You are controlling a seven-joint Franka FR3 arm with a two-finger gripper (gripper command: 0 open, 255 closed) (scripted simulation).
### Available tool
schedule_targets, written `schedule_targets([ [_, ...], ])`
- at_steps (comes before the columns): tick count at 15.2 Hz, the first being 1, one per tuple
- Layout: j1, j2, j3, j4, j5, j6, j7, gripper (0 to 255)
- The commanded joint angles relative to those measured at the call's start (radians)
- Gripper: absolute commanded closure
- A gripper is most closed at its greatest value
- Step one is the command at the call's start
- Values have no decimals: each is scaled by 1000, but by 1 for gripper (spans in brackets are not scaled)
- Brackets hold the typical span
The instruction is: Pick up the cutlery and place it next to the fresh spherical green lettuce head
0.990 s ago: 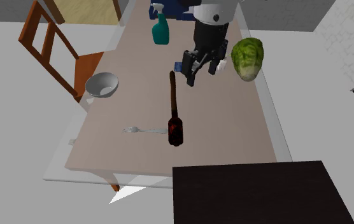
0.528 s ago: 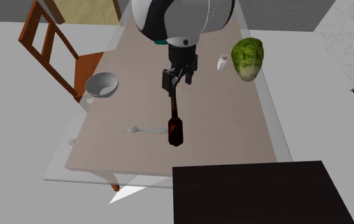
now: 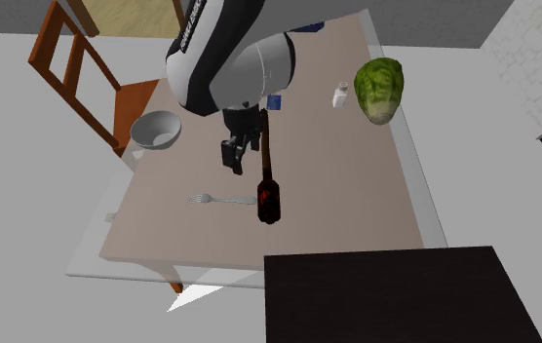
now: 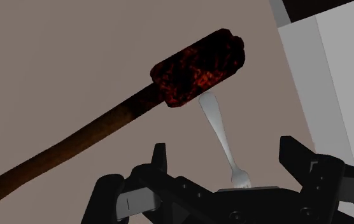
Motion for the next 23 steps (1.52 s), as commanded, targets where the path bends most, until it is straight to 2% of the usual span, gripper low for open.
schedule_targets([
  [1, 16, 67, 8, 40, -22, 19, -25, 0],
  [9, 106, 293, 36, 194, -106, 59, -90, 0],
  [17, 118, 366, 24, 196, -117, 130, -83, 0],
  [23, 118, 366, 24, 196, -117, 130, -83, 0],
])
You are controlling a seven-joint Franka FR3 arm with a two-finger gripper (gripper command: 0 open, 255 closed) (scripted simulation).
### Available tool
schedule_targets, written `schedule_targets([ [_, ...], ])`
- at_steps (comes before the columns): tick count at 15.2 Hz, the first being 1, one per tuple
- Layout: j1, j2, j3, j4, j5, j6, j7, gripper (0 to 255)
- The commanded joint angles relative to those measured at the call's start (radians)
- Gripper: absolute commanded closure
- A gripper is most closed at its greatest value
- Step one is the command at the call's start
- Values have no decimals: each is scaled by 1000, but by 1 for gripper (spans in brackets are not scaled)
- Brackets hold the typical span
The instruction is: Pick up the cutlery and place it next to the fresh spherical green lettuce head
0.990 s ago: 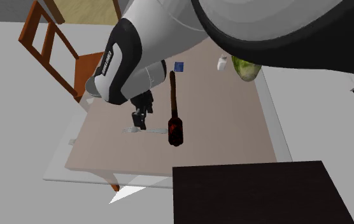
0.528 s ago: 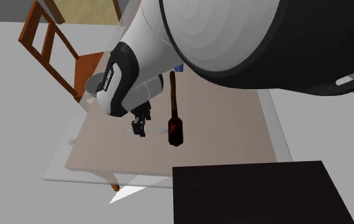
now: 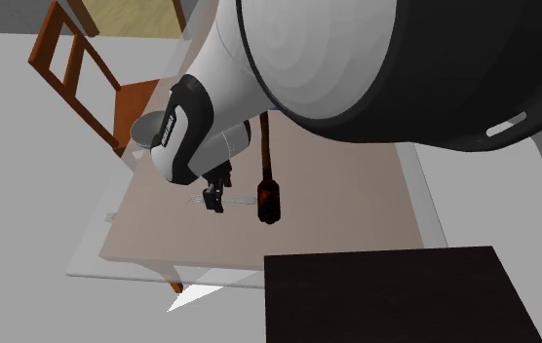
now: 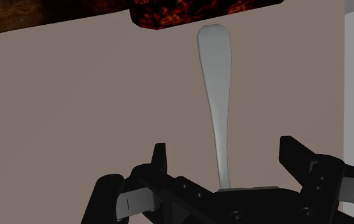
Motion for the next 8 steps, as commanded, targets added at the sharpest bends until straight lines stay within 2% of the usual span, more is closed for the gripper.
schedule_targets([
  [1, 0, 0, 0, 0, 0, 0, 0, 0],
  [2, 0, 0, 0, 0, 0, 0, 0, 255],
  [8, 0, 0, 0, 0, 0, 0, 0, 255],
])
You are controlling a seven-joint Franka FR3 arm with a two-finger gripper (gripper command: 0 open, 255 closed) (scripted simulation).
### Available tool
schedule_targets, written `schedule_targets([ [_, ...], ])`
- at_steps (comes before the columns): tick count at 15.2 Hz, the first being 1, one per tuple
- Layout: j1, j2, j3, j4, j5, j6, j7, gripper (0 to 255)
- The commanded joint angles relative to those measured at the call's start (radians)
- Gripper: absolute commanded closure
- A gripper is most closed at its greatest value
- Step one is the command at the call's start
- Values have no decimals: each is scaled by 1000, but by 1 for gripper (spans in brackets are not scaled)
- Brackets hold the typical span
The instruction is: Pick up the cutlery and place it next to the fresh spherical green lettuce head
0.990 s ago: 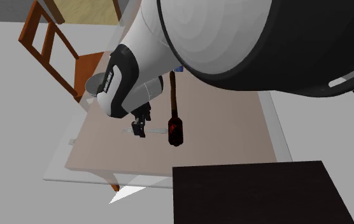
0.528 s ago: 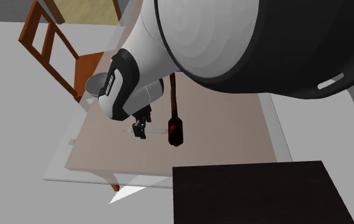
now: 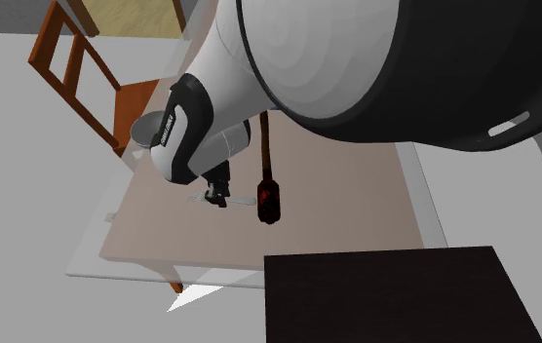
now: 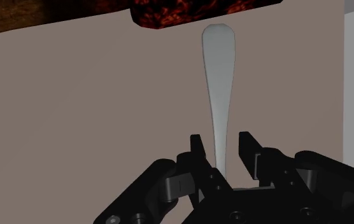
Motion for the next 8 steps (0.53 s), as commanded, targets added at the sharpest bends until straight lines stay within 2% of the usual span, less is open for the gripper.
schedule_targets([
  [1, 0, 2, -1, -1, 0, 1, 0, 255],
  [8, -8, -59, 9, -28, 8, -34, -1, 255],
])
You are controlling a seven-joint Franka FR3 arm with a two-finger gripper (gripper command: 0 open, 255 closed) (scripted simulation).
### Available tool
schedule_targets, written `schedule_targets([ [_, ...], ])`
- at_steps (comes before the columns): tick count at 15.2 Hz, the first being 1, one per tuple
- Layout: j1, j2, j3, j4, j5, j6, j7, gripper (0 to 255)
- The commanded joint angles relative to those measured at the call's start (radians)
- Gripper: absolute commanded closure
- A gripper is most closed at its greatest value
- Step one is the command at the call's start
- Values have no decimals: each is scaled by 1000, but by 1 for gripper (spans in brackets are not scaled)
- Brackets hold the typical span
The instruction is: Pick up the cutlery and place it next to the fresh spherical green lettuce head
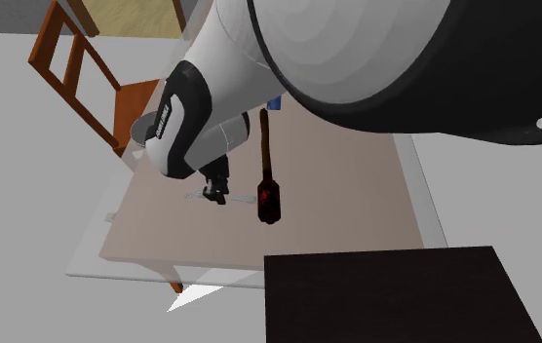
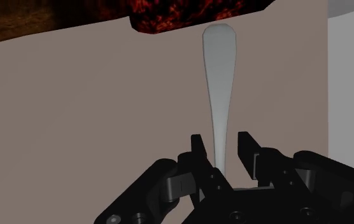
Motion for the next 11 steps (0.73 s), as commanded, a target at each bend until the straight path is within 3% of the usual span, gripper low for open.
schedule_targets([
  [1, -5, -27, 4, -12, 4, -15, -2, 255],
  [11, -20, -143, 23, -48, 23, -95, -7, 255],
])
